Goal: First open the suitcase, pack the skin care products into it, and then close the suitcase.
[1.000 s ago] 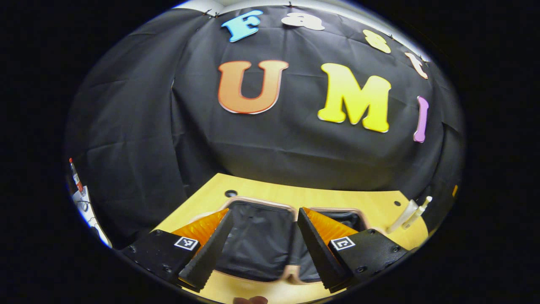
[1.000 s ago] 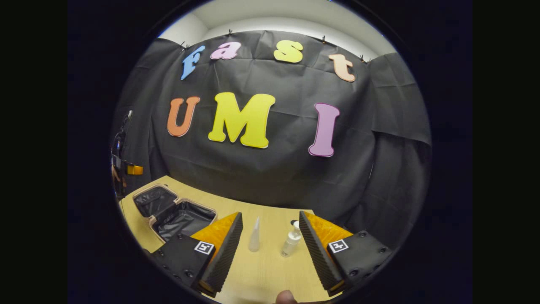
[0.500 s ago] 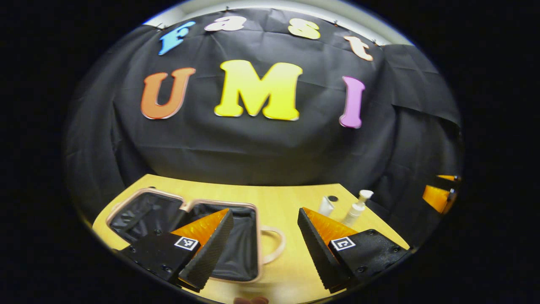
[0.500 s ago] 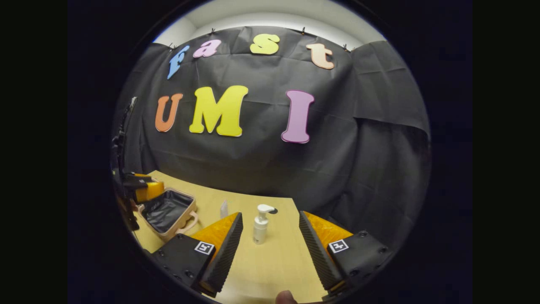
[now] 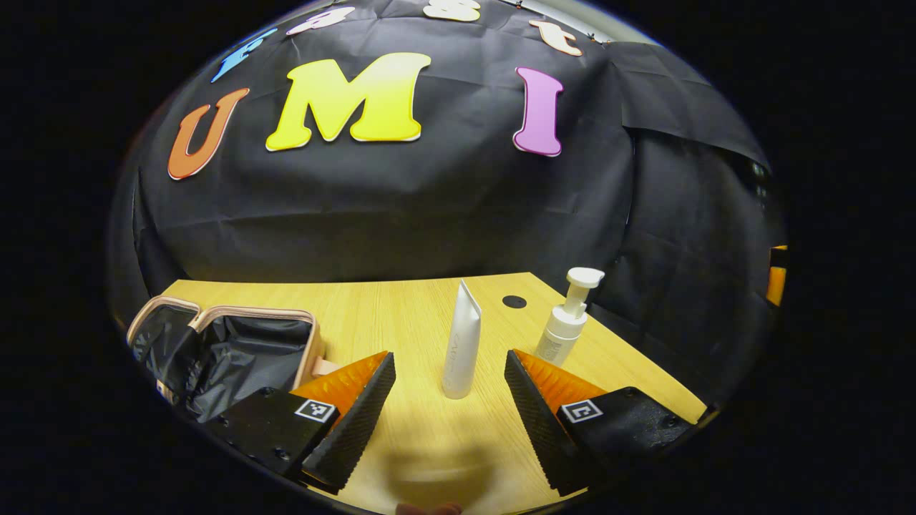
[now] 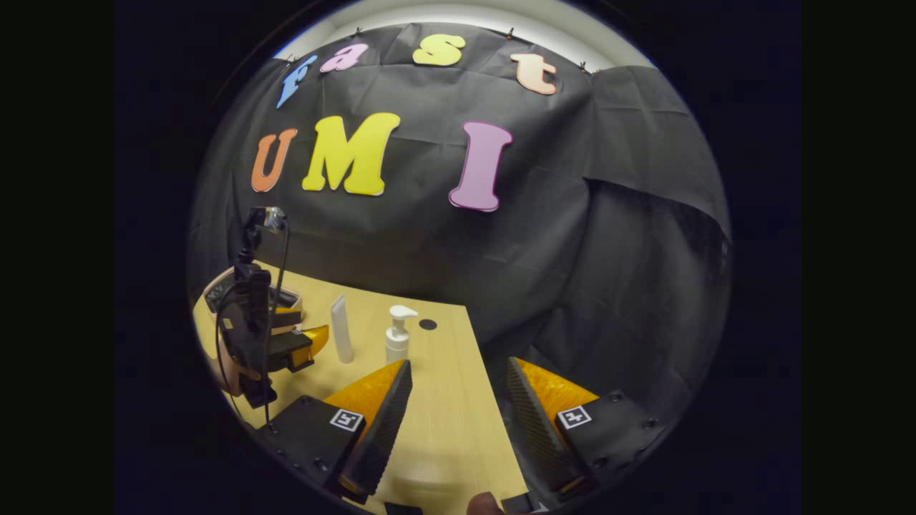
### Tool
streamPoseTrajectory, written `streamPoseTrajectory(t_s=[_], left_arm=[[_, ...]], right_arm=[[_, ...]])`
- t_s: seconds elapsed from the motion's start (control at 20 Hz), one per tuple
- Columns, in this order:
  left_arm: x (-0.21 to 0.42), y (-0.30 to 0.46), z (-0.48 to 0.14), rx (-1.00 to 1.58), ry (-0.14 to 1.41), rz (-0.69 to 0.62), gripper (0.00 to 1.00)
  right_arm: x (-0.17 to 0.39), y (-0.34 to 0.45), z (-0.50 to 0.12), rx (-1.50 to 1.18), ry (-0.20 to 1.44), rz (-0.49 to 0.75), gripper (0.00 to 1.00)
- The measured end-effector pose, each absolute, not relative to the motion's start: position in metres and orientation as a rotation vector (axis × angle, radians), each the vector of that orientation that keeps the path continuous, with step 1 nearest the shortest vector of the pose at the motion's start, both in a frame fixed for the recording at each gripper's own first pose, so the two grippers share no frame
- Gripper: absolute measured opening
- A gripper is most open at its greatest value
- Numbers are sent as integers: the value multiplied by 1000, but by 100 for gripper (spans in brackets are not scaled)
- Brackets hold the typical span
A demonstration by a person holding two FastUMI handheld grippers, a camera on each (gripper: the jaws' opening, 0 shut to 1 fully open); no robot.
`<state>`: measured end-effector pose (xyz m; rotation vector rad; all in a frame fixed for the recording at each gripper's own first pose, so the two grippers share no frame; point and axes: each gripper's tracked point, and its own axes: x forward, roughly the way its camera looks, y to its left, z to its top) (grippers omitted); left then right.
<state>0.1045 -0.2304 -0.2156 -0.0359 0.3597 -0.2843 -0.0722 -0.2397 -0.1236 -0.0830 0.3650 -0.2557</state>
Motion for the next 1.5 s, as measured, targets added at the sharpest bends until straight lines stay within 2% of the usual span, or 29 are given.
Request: streamPoseTrajectory(t_s=[0.45,0.5,0.7,0.8,0.85,0.9,0.95,1.0,1.05,1.3,1.5], left_arm=[[161,-246,-276,-54,432,-255,96],[165,-247,-279,-48,435,-251,93],[177,-255,-301,-33,496,-259,83],[178,-254,-307,-38,528,-251,72],[176,-256,-306,-46,535,-261,64],[176,-256,-305,-39,538,-264,61],[176,-254,-305,-24,540,-262,52],[174,-253,-304,-22,548,-266,57],[170,-251,-301,-31,554,-272,47],[131,-210,-238,-2,521,-296,44],[89,-170,-197,1,504,-254,44]], right_arm=[[-64,-258,-133,-75,410,-279,80],[-64,-258,-134,-76,413,-279,77],[-63,-261,-135,-76,423,-285,79],[-63,-262,-134,-72,419,-294,80],[-63,-263,-136,-69,422,-296,80],[-61,-263,-138,-68,429,-297,80],[-57,-261,-143,-62,432,-289,80],[-53,-258,-147,-61,436,-280,79],[-48,-257,-151,-61,438,-273,79],[4,-215,-198,11,451,-162,80],[54,-176,-236,46,436,-68,78]])
